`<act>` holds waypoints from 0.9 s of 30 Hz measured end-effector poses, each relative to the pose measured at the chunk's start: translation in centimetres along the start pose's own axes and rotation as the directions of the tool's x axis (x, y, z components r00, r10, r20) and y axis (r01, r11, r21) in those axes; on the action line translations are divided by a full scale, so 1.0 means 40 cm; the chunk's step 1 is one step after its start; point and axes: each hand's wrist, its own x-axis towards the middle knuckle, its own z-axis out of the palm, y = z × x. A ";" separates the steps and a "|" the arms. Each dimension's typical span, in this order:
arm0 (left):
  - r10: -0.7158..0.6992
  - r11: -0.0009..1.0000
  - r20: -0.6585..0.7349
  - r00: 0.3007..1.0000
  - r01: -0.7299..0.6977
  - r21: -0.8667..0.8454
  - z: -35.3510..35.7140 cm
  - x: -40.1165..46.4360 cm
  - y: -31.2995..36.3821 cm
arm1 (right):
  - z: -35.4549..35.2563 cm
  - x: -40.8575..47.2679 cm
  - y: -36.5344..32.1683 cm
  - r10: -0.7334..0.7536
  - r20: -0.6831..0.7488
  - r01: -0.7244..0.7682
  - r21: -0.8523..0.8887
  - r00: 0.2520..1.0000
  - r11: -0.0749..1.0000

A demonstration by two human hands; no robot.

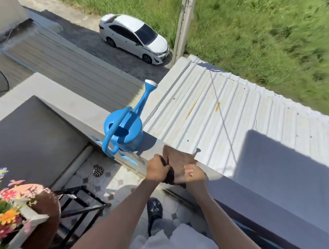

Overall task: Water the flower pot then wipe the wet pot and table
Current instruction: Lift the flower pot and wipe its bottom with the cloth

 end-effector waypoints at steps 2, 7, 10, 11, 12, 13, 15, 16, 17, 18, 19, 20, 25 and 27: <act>0.035 0.994 0.002 0.999 -0.035 -0.101 -0.015 -0.009 -0.001 | -0.001 -0.014 0.000 -0.027 0.049 0.025 0.030 0.998 0.999; 0.151 0.883 -0.048 0.987 -0.157 -0.441 -0.112 -0.109 -0.026 | 0.020 -0.054 -0.039 -0.058 0.058 0.044 0.210 0.997 0.977; 0.116 0.773 -0.020 0.993 -0.103 -0.625 -0.226 -0.198 -0.059 | 0.061 -0.110 -0.095 -0.019 0.177 -0.031 0.276 0.984 0.961; 0.100 0.719 0.003 0.995 -0.071 -0.691 -0.267 -0.233 -0.071 | 0.081 -0.131 -0.113 -0.022 0.237 -0.049 0.291 0.971 0.956; 0.097 0.637 0.027 0.995 -0.041 -0.770 -0.306 -0.269 -0.085 | 0.104 -0.154 -0.129 -0.027 0.301 -0.076 0.325 0.953 0.942; 0.079 0.544 0.041 0.996 -0.008 -0.839 -0.342 -0.305 -0.100 | 0.128 -0.180 -0.146 -0.044 0.364 -0.098 0.361 0.930 0.928; 0.038 0.390 0.059 0.997 0.040 -0.920 -0.409 -0.383 -0.129 | 0.176 -0.232 -0.179 -0.123 0.509 -0.117 0.414 0.852 0.903; 0.047 0.332 0.064 0.997 0.045 -0.942 -0.438 -0.425 -0.143 | 0.202 -0.259 -0.194 -0.143 0.587 -0.148 0.419 0.797 0.896; 0.058 0.288 0.051 0.997 0.032 -0.957 -0.464 -0.469 -0.158 | 0.226 -0.290 -0.212 -0.153 0.660 -0.180 0.409 0.736 0.895; 0.051 0.254 0.022 0.998 0.008 -0.967 -0.488 -0.511 -0.179 | 0.253 -0.317 -0.227 -0.156 0.731 -0.244 0.410 0.665 0.879; 0.026 0.221 -0.015 1.000 -0.021 -0.975 -0.508 -0.549 -0.207 | 0.280 -0.349 -0.243 -0.154 0.787 -0.303 0.399 0.597 0.865; 0.001 0.186 -0.049 0.999 -0.049 -0.981 -0.526 -0.587 -0.235 | 0.307 -0.381 -0.255 -0.163 0.830 -0.348 0.391 0.534 0.852; -0.158 0.172 -0.250 0.955 -0.223 -0.960 -0.579 -0.726 -0.406 | 0.428 -0.516 -0.299 -0.309 0.886 -0.277 0.411 0.345 0.869; -0.230 0.200 -0.304 0.924 -0.261 -0.944 -0.585 -0.763 -0.452 | 0.470 -0.549 -0.298 -0.323 0.884 -0.253 0.416 0.338 0.874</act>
